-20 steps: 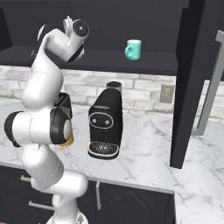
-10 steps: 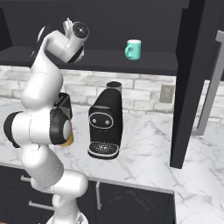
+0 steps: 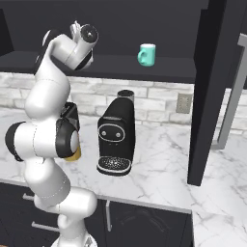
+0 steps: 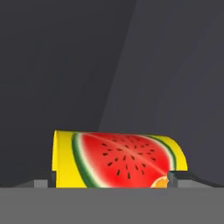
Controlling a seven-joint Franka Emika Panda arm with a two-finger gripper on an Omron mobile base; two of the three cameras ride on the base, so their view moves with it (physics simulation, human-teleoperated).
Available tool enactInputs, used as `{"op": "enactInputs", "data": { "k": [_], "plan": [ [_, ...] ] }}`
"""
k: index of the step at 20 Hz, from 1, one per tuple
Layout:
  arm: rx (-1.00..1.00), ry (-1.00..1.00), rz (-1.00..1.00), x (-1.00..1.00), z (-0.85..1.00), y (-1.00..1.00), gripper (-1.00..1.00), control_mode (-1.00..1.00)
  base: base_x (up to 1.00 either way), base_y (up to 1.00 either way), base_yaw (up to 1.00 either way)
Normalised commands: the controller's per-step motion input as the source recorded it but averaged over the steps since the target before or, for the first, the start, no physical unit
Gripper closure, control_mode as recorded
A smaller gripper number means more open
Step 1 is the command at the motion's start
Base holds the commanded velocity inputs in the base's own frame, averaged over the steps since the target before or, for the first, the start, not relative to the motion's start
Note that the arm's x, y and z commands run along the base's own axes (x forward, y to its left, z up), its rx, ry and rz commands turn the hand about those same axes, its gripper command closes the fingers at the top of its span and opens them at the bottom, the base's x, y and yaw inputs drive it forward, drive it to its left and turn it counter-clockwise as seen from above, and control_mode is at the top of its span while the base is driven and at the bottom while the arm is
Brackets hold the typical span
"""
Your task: There is a tray on the dining counter. Grab the cup, mug, and pitcher and place them on the tray. The pitcher may be placed next to the tray if it cannot fit the tray.
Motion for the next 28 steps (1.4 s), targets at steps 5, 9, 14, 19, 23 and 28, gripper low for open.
{"op": "enactInputs", "data": {
  "k": [5, 9, 14, 19, 23, 28],
  "plan": [
    [0.00, 0.00, 0.00, 0.22, 0.00, 0.00, -1.00, -1.00, 0.00, 0.00, 0.00],
    [0.00, 0.00, 0.00, 0.21, 0.00, 0.04, -1.00, -1.00, 0.00, 0.00, 0.00],
    [-0.01, 0.01, 0.00, 0.06, 0.00, 0.03, -1.00, -1.00, 0.00, 0.00, 0.00],
    [-0.03, 0.05, 0.00, 0.00, -0.01, 0.00, -1.00, -1.00, 0.00, 0.00, 0.00],
    [-0.05, 0.05, 0.00, 0.00, -0.07, 0.03, 1.00, -1.00, 0.00, 0.00, 0.00],
    [-0.02, 0.01, 0.00, 0.00, -0.03, 0.02, 1.00, -1.00, 0.00, 0.00, 0.00]
  ]
}}
